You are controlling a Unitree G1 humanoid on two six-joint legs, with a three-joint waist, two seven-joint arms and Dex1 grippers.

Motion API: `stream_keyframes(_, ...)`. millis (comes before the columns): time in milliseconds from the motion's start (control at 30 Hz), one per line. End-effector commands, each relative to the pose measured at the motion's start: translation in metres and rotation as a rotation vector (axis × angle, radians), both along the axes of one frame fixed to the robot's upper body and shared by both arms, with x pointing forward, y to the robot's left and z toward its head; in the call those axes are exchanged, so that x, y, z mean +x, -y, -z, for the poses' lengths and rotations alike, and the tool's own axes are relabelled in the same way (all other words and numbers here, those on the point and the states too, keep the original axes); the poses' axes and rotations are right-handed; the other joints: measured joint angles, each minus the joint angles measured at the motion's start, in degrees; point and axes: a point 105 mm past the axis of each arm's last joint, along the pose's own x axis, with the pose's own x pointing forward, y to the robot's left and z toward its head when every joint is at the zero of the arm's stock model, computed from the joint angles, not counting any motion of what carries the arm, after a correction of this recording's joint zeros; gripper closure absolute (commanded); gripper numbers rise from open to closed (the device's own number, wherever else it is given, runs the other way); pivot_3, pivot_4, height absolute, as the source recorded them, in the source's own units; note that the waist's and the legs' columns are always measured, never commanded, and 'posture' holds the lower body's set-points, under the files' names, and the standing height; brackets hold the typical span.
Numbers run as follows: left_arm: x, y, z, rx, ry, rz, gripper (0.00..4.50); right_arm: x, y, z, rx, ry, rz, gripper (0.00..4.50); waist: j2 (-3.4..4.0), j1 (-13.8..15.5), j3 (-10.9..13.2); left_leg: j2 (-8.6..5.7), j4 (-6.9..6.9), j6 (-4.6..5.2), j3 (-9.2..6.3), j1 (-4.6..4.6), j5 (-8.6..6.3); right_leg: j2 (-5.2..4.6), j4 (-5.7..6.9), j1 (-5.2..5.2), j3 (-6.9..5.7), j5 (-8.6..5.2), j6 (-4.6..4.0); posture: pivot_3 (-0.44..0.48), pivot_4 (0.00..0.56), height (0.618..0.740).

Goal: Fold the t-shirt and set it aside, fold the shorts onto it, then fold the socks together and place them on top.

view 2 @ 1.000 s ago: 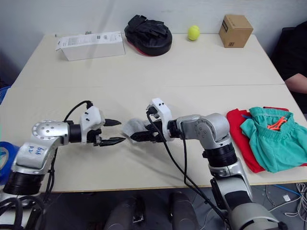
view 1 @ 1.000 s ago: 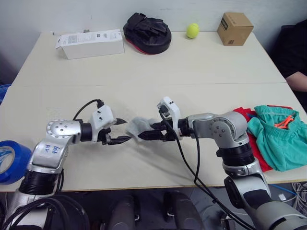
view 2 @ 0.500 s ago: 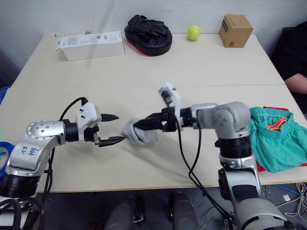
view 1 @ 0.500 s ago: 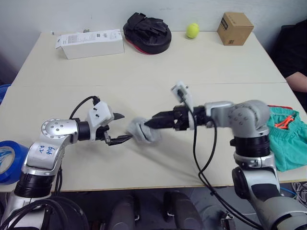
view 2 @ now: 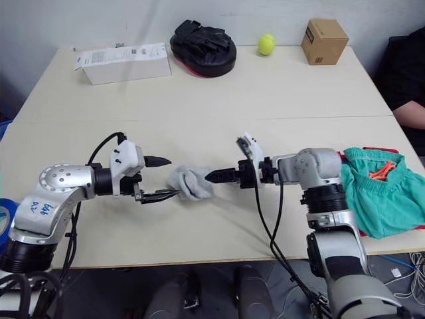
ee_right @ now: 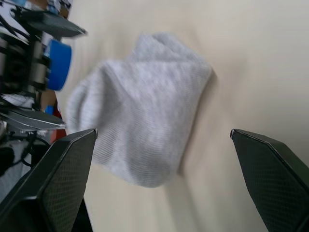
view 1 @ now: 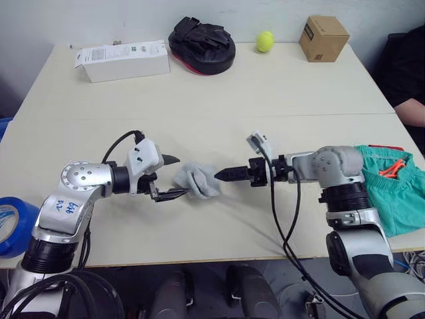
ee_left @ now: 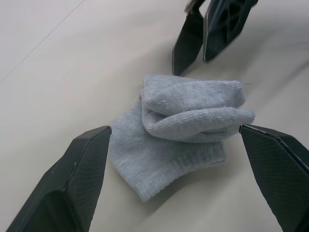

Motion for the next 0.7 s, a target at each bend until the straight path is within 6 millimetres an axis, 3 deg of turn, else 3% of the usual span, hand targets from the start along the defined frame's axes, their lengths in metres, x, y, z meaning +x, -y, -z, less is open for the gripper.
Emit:
stream_keyframes(33,-0.005,-0.001,-0.014,-0.011,0.049,0.004,0.04,0.0,-0.013,0.007,0.001,-0.011,-0.045,0.0,0.0,-0.1,0.0,0.0,0.0,0.0,0.0,0.02,0.0,0.0,0.0,0.01,0.0,0.0,0.0,0.0,0.15,0.74)
stream_keyframes(233,-0.011,-0.002,-0.017,-0.016,0.049,-0.008,0.04,-0.006,-0.036,0.019,-0.006,-0.05,-0.107,0.0,0.0,-0.2,0.0,0.05,-0.01,-0.08,0.0,0.08,0.04,0.03,0.04,0.0,0.02,0.0,0.0,0.0,0.15,0.74)
stream_keyframes(467,-0.01,-0.005,-0.019,-0.018,0.058,-0.029,0.04,-0.015,-0.05,0.031,-0.043,-0.059,-0.155,0.0,0.0,-0.3,0.0,0.05,-0.03,-0.11,0.0,0.11,0.04,0.03,0.04,0.01,0.04,0.0,-0.01,0.0,0.15,0.74)
stream_keyframes(567,-0.009,-0.005,-0.019,-0.02,0.059,-0.032,0.0,-0.014,-0.051,0.039,-0.084,-0.046,-0.147,0.6,-0.01,-0.3,0.0,0.05,-0.06,-0.12,0.0,0.13,0.04,0.03,0.05,0.01,0.04,0.0,-0.01,0.0,0.15,0.74)
stream_keyframes(700,-0.009,-0.004,-0.02,-0.023,0.064,-0.028,0.0,-0.016,-0.054,0.042,-0.095,-0.025,-0.161,1.99,-0.01,-0.3,0.0,0.05,-0.08,-0.13,0.0,0.14,0.04,0.03,0.05,0.01,0.04,0.0,-0.01,0.0,0.15,0.74)
